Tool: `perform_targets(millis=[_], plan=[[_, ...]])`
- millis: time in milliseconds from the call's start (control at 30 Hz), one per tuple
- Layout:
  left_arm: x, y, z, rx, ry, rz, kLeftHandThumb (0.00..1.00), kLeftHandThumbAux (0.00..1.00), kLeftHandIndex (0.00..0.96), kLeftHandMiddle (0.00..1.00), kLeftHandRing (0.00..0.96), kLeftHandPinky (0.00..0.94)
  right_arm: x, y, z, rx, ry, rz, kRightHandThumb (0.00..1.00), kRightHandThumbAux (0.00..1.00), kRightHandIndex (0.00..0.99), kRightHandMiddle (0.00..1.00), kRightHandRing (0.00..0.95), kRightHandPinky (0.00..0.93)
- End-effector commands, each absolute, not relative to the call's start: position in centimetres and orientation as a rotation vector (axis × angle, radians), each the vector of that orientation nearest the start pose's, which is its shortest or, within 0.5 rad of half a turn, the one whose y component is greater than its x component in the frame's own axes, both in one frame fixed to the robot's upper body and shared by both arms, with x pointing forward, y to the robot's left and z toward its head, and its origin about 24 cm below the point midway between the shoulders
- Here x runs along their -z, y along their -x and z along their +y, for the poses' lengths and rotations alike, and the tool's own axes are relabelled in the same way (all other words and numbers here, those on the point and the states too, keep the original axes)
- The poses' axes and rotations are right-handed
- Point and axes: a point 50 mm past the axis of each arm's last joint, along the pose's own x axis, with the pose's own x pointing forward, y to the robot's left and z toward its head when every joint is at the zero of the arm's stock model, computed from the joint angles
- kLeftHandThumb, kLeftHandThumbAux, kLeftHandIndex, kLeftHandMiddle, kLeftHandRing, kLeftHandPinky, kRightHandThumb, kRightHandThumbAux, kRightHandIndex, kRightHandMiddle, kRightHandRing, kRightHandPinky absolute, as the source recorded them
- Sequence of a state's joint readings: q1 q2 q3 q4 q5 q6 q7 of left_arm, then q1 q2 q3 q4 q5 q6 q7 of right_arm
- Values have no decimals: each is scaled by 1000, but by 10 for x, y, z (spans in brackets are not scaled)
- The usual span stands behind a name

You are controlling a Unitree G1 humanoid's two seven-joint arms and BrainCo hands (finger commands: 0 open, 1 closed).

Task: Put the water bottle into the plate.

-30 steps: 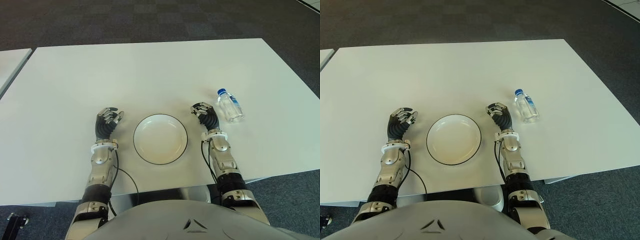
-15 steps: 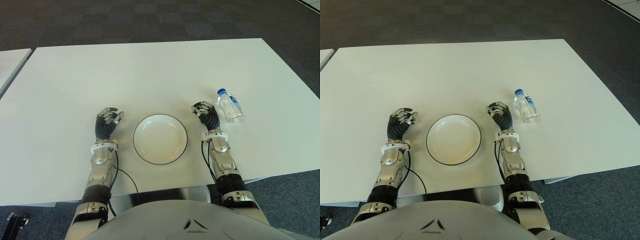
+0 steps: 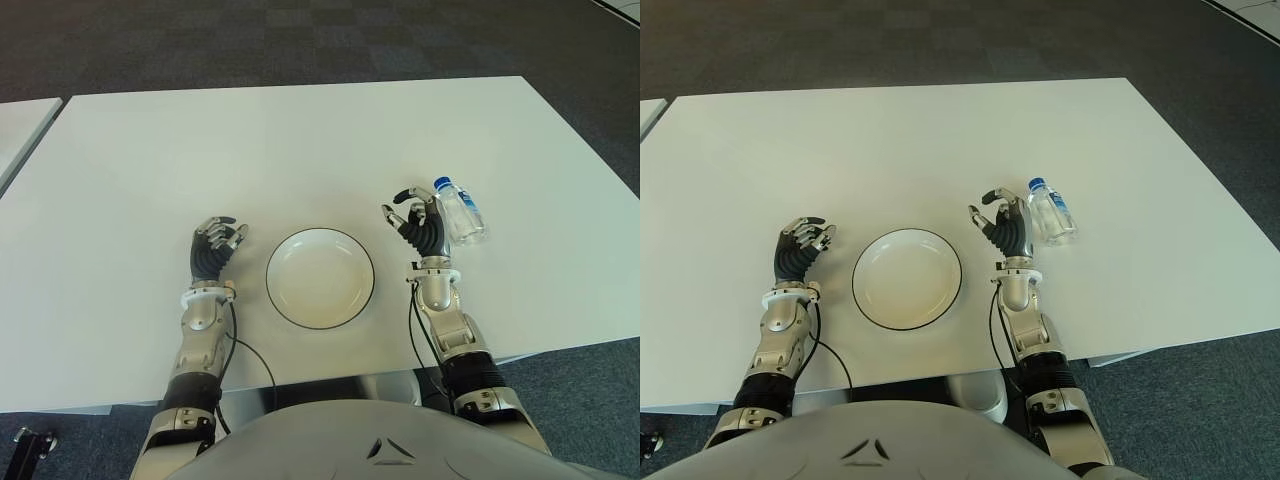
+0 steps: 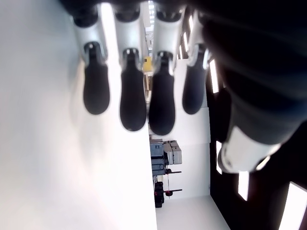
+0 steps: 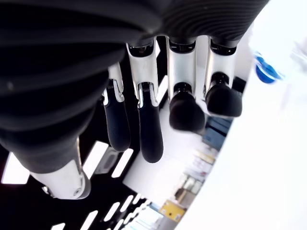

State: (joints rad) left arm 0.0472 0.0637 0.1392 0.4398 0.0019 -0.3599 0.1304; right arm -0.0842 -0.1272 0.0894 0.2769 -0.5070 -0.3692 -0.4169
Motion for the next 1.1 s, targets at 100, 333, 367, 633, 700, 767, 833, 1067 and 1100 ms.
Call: perform_targets(millis=[100,333,367,633,700,767,833,1067,1100], plan=[[44,-212,205,-273,-67,204,708,714,433,627,611,589,-49,-264,-154,138,674,-386,630,690,301,366,399,393],[43,-212,205,-273,-66,194,708,714,434,623,604,580,-62,-274,-169,168,835,-423,383,588,34,72,79,100],[43,-212,205,-273,-66,193,708,714,434,622,603,579,-64,-275,-170,179,852,-425,385,576,27,58,63,80],[43,-212,205,-274,-68,194,707,714,433,618,605,589,-71,-283,-173,289,935,-418,595,383,1,2,2,3],[43,-212,204,-273,-68,195,707,714,433,619,607,589,-72,-285,-174,319,958,-407,632,363,0,1,1,1],[43,-212,204,-272,-66,196,707,714,433,621,610,589,-75,-289,-176,361,995,-383,673,346,0,0,0,0],[43,-212,205,-275,-63,194,707,714,434,623,611,590,-77,-293,-178,397,1022,-358,684,334,0,0,0,0],[43,-212,205,-292,-58,180,708,713,434,634,612,585,-78,-302,-182,485,1079,-256,698,291,0,0,0,0],[42,-212,206,-294,-57,177,708,713,434,634,611,583,-78,-306,-183,494,1085,-235,697,288,0,0,0,0]])
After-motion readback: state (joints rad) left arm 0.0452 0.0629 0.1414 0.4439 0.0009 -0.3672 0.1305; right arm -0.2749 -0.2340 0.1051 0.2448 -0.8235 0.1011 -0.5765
